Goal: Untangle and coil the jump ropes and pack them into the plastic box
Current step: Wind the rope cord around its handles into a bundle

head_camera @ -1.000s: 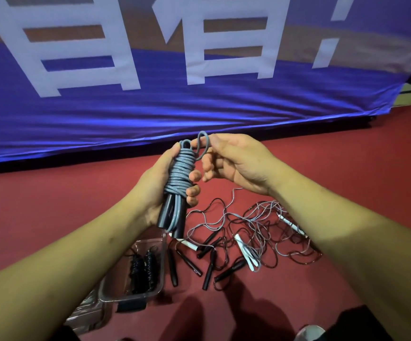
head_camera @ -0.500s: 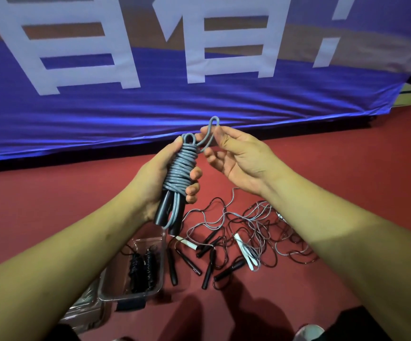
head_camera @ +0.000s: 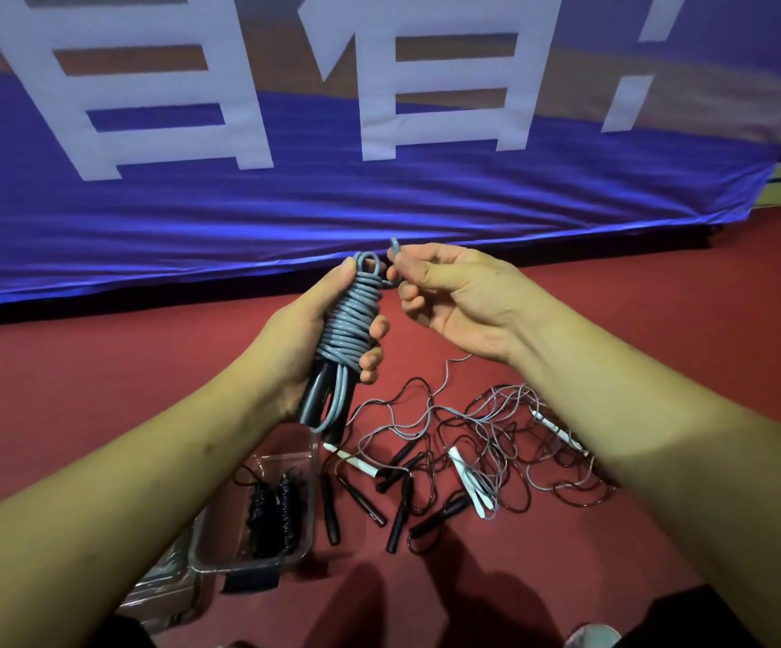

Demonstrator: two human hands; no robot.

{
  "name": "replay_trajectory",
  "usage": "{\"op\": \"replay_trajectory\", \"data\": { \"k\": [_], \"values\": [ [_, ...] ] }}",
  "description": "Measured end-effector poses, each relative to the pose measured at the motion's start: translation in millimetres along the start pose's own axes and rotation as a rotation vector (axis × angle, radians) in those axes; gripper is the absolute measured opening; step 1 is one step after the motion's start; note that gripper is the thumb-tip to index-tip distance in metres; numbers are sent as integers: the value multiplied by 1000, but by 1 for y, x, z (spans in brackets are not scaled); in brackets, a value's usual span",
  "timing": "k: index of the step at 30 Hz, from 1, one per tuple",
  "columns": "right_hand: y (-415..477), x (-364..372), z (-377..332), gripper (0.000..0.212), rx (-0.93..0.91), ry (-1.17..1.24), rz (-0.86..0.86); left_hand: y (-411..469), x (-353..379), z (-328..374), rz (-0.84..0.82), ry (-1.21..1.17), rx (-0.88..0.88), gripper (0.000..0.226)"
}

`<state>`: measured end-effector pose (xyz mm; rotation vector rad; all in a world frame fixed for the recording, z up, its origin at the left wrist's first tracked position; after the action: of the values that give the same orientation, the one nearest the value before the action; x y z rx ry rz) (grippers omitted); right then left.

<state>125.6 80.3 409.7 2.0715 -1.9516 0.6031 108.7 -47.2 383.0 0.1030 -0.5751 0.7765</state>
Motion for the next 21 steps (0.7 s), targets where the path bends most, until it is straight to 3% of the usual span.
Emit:
{"op": "replay_trajectory", "data": {
  "k": [8,13,21],
  "values": [
    [-3,-7,-14,27,-41,-441,113,3,1,-3,31,29,-47,37],
    [-5,-7,-19,7,-72,-595,152,7,-3,-4,120,93,-54,48],
    [-6,-11,-17,9,-63,-746,200,9,-4,-10,167,194,-126,37]
  ]
}}
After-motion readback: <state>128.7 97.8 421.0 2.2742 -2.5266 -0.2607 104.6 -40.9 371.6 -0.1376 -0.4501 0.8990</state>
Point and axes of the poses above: each hand's wrist, its own y-axis towards the middle knuckle, its own x-axis out of the palm, z = x × y, the point moved 5 cm from there along y, towards the middle knuckle, and after that the axes turned 4 degrees about -y, right-handed, at the moved point
